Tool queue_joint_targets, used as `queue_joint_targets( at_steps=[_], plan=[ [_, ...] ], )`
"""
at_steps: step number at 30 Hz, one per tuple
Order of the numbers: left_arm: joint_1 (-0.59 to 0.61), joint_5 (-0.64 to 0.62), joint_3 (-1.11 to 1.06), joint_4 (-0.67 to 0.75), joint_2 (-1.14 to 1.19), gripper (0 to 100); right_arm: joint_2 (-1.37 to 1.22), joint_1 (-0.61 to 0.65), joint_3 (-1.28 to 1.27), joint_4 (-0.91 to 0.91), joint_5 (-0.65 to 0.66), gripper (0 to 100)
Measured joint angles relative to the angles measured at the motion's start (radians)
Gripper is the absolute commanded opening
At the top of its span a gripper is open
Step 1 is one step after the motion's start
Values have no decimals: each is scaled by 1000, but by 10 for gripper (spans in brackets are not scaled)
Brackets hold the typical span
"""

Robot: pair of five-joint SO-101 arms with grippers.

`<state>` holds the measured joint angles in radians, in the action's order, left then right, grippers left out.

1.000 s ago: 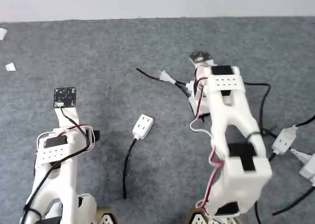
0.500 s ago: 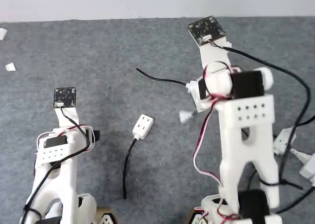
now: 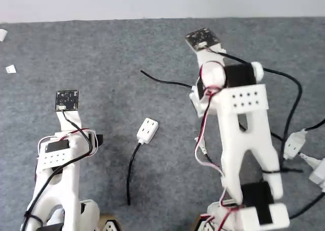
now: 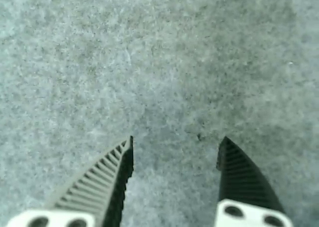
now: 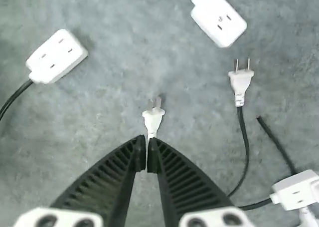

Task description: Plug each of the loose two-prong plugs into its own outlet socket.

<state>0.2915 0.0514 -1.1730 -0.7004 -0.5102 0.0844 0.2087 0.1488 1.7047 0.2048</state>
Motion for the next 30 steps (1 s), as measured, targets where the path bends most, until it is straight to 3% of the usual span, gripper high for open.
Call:
queue_joint_targets(
  at_steps=[4,9,18,30],
  plan=[
    [0,0,0,0,0,261,-64,25,-23,12,-49,134],
    [0,0,0,0,0,261,-121,40,-121,6,-37,137],
    [0,0,0,0,0,261,-307,-15,-400,-295,74,135],
    [0,0,0,0,0,261,-342,-20,-534,-410,127,13]
  ],
)
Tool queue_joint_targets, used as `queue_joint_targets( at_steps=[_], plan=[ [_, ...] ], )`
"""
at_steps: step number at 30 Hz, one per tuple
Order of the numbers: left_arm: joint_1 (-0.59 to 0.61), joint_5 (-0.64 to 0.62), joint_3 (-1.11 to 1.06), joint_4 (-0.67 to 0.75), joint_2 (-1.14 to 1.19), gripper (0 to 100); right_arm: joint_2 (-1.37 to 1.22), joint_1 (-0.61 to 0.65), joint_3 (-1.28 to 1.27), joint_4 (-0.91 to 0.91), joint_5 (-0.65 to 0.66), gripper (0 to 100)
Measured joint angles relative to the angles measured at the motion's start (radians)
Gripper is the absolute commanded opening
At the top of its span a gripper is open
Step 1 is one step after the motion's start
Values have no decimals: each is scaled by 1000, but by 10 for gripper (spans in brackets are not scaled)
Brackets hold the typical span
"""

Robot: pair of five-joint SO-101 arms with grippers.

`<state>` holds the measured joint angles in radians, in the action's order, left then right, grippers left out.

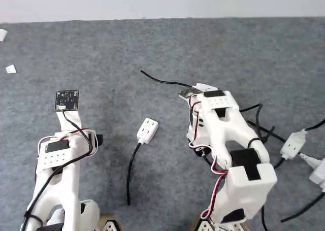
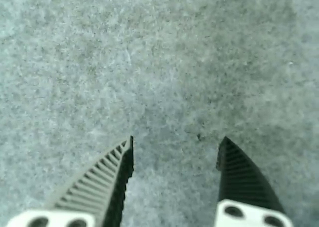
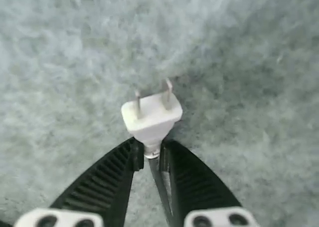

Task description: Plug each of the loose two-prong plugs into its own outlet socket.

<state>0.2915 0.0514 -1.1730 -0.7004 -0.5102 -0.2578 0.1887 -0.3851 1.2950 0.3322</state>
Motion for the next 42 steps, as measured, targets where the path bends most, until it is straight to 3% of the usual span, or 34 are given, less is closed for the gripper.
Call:
queue_joint_targets(
  at_steps=[6,12,15,18,23,26,33,37,42],
  plan=[
    [0,0,0,0,0,261,2,0,8,34,5,9],
    [0,0,0,0,0,261,64,8,166,328,12,9],
    [0,0,0,0,0,261,98,37,290,451,86,9],
    [0,0,0,0,0,261,115,58,321,456,272,9],
    [0,0,0,0,0,261,115,83,321,454,726,10],
    [0,0,0,0,0,261,86,84,321,416,878,17],
    [0,0,0,0,0,261,-51,118,330,287,916,258],
    [0,0,0,0,0,261,-77,114,404,293,898,227],
    [0,0,0,0,0,261,-81,117,571,387,833,33]
  ],
)
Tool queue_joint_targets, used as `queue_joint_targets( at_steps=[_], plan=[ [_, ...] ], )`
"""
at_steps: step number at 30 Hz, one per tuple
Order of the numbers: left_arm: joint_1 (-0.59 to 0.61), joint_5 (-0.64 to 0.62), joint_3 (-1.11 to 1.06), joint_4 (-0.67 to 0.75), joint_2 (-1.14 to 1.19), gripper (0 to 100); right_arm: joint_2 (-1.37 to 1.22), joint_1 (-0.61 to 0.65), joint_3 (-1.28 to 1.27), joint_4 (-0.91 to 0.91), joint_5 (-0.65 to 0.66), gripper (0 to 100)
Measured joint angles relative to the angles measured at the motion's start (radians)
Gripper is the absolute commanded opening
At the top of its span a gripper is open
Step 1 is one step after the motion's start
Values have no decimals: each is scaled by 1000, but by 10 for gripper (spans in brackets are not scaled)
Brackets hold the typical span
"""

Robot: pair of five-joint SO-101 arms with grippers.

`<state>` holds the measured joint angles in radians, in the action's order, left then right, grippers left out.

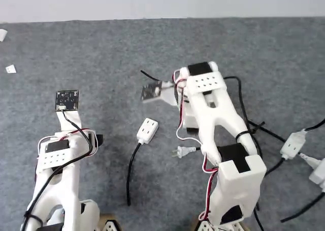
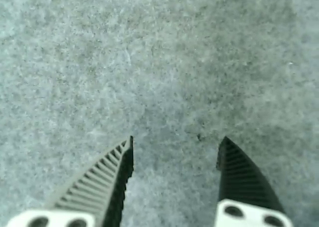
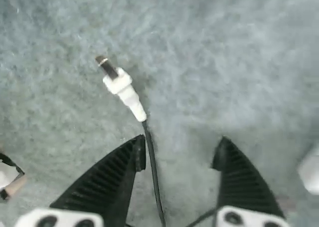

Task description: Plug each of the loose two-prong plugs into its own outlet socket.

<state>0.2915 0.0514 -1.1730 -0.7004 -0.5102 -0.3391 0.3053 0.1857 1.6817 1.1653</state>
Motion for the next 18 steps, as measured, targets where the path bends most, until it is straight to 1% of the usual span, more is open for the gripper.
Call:
queue_joint_targets(
  at_steps=[1,4,6,9,12,14,15,18],
  plan=[
    [0,0,0,0,0,261,0,0,41,23,-44,0],
    [0,0,0,0,0,261,0,17,146,69,-247,52],
    [0,0,0,0,0,261,0,26,176,71,-422,48],
    [0,0,0,0,0,261,0,20,183,71,-712,6],
    [0,0,0,0,0,261,11,20,183,71,-1002,9],
    [0,0,0,0,0,261,40,15,160,64,-1171,9],
    [0,0,0,0,0,261,60,8,135,51,-1224,9],
    [0,0,0,0,0,261,140,-51,9,-34,-1316,9]
  ],
)
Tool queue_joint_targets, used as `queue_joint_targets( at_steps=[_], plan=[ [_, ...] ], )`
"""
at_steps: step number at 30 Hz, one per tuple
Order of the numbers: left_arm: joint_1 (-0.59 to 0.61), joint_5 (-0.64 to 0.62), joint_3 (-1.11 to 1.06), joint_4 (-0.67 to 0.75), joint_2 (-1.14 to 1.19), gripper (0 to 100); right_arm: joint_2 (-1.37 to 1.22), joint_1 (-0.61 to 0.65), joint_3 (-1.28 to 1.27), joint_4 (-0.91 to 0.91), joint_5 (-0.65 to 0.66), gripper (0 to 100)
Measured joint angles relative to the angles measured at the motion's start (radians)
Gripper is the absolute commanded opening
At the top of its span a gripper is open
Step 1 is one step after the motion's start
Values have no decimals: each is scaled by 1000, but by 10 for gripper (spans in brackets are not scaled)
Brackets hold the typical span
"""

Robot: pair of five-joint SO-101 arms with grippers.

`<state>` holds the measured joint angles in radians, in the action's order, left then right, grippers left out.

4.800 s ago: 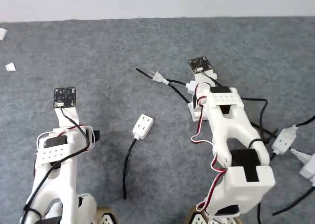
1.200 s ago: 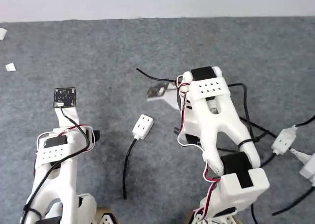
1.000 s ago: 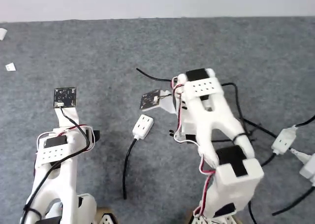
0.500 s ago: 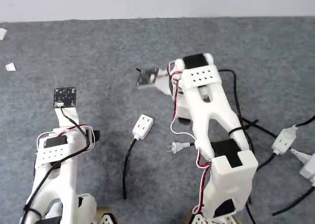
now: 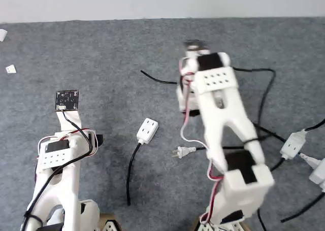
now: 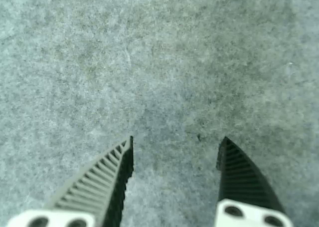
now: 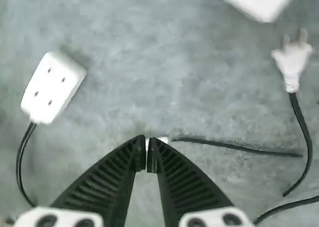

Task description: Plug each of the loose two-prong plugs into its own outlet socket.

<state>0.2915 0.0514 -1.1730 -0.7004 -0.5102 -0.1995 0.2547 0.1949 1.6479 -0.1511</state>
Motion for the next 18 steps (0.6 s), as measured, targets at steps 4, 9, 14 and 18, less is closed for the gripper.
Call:
queue_joint_targets(
  at_steps=[4,9,14,18],
  plan=[
    [0,0,0,0,0,261,157,-84,-267,-186,-109,9],
    [0,0,0,0,0,261,404,-68,-690,-446,-299,9],
    [0,0,0,0,0,261,600,77,-1023,-727,-365,9],
    [0,0,0,6,0,261,689,112,-1211,-931,-373,9]
  ],
)
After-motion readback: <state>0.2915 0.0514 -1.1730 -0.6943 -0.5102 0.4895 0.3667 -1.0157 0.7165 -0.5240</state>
